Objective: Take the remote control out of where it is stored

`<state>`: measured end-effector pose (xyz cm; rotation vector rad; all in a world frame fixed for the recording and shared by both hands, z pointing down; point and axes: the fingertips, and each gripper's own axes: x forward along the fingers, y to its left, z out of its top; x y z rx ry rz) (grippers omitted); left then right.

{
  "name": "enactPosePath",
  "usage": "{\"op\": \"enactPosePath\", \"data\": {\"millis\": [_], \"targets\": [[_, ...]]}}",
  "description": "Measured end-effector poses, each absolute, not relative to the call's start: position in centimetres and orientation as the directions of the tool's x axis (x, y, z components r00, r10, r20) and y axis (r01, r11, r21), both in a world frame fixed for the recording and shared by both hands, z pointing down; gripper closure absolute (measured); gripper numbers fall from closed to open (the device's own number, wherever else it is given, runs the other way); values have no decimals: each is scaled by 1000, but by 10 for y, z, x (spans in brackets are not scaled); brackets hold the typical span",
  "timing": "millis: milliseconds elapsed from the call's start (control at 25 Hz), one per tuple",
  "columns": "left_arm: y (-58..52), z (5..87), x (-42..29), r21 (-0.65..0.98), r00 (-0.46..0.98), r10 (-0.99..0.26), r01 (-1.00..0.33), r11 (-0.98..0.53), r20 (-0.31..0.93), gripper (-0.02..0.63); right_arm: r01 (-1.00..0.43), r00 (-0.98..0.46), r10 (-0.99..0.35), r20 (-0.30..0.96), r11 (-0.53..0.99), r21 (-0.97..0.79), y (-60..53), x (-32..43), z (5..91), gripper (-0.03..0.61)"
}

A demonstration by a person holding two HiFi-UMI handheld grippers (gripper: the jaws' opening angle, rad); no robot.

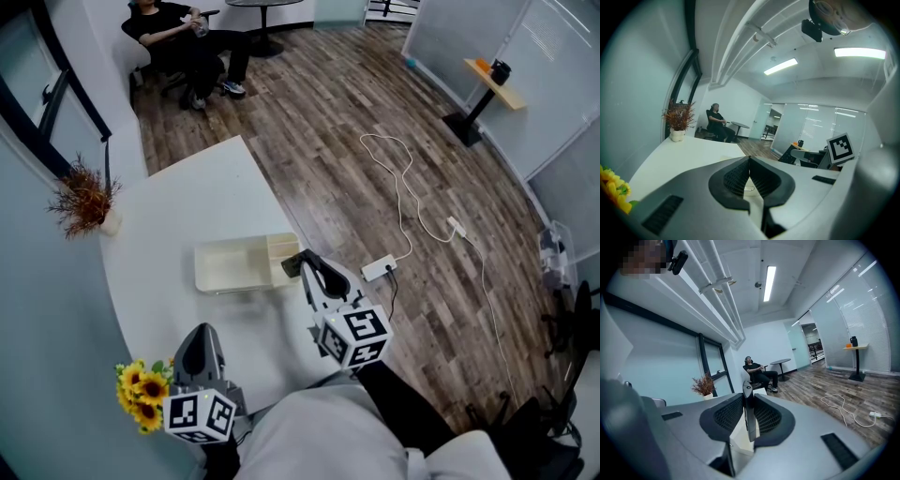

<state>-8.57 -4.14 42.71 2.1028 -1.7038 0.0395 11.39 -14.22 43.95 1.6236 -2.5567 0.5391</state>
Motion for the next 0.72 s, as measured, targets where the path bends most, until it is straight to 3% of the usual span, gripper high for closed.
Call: {"op": "enactPosePath", "data": {"millis": [720], "targets": [[-41,425,-86,311,245,-927,-938,-153,285,606,-892,-438,-866,241,386,-237,-142,112,437,506]]}}
